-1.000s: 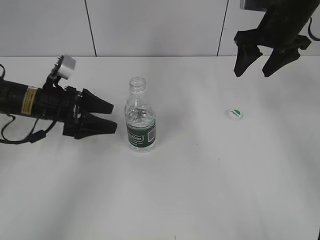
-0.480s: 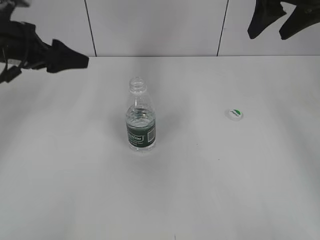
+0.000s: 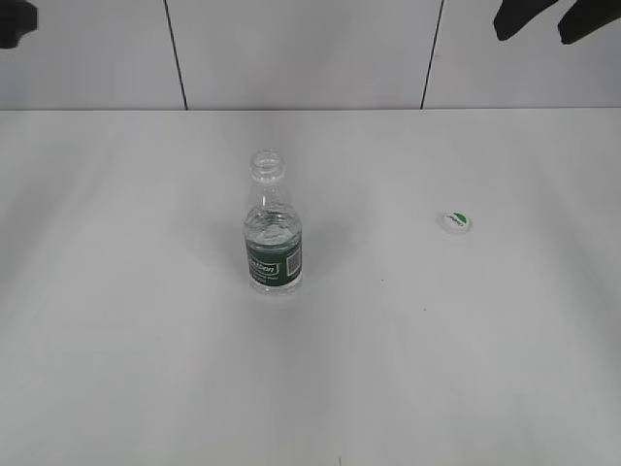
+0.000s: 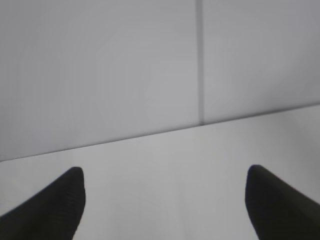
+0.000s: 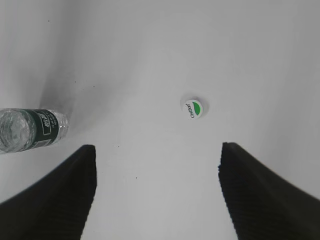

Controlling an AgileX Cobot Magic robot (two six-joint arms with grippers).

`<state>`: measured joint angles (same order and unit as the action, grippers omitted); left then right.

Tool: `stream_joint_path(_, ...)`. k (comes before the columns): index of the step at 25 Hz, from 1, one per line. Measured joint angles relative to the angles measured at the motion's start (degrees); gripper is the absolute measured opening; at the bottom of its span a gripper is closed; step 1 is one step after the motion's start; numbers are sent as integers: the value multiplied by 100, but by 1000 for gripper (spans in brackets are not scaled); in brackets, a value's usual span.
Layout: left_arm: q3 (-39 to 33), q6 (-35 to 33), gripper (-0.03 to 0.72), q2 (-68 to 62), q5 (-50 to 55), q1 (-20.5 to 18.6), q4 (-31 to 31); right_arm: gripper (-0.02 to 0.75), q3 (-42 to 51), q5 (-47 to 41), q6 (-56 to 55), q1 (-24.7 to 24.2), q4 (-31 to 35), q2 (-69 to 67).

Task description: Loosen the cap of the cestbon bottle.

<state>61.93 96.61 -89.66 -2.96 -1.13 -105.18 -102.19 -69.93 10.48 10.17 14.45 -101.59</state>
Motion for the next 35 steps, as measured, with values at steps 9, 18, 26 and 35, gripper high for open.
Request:
stream_joint_path(9,-78,-1231,582,-16,1613,0,36,582,0,-6,0,0,17,36)
stream_joint_path(18,-397,-3578,533,-16,2337,-52,1798,582,0,-6,0,0,21,41)
stream_joint_path(26,-411,-8556,530,-16,3616,-566,7784,582,0,-6,0,0,41,52)
stream_joint_path(35,-411,-10692,530,474,5043,-655,10130,582,159,1,70,0,-100,504)
